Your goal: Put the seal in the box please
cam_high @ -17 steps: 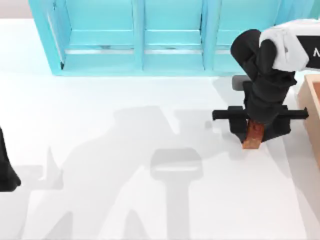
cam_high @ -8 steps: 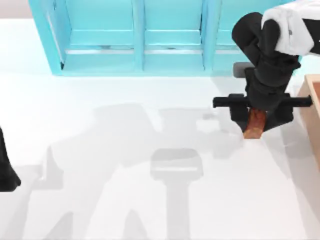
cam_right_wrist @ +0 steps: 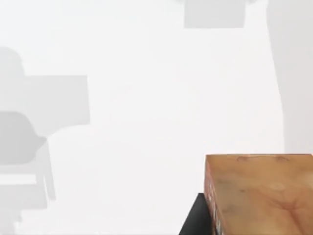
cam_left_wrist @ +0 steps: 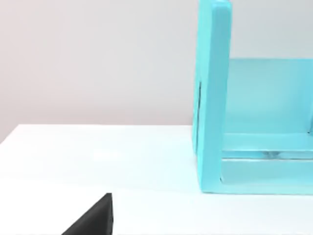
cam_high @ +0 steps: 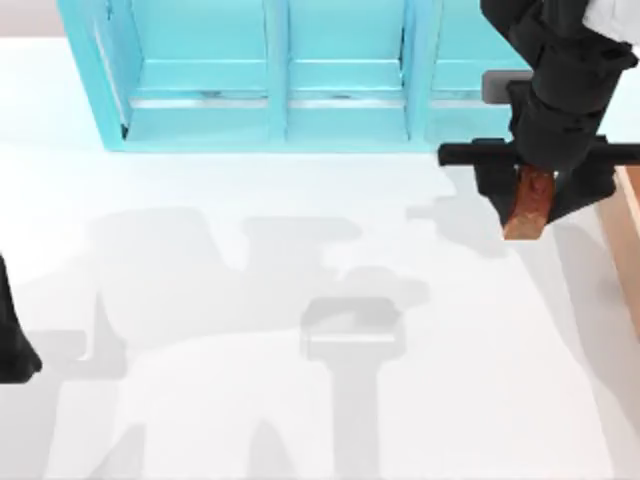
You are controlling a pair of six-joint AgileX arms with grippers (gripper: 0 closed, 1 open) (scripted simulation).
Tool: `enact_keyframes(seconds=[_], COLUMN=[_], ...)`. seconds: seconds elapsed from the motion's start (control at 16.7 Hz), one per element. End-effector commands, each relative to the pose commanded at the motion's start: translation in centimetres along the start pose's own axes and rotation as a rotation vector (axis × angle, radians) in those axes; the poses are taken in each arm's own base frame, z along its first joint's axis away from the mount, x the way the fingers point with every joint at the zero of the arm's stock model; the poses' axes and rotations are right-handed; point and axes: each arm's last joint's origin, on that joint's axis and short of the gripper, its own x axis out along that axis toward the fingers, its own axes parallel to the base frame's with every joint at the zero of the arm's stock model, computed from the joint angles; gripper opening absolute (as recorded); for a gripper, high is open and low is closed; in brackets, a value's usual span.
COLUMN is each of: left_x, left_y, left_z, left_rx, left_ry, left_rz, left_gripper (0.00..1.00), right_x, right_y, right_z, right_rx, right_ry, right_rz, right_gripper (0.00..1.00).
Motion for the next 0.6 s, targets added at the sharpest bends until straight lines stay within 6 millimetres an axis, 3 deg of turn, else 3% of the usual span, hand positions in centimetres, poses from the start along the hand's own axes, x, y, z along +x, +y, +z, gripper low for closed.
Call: enact_keyframes(seconds=[0.18, 0.3, 0.42, 0.6], left_x=[0.0, 0.0, 0.0, 0.0], left_y=[0.0, 0.0, 0.0, 0.0], left_z=[0.0, 0.0, 0.0, 0.0], left_rx=[0.000, 0.000, 0.000, 0.000], left_ry=[0.000, 0.000, 0.000, 0.000], left_rz=[0.000, 0.000, 0.000, 0.000], left_gripper=[1.00, 1.00, 1.00, 1.00], right_x=[0.2, -0.2, -0.8, -1.6], right_y=[0.0, -1.4, -4.2, -10.2], right_z=[0.0, 0.3, 0.7, 0.6], right_rx=[0.000, 0.000, 0.001, 0.003], right_ry=[0.003, -0.001, -0.003, 0.005], right_rz=[-0.001, 0.001, 0.002, 0.000], right_gripper=[0.00, 0.00, 0.00, 0.00])
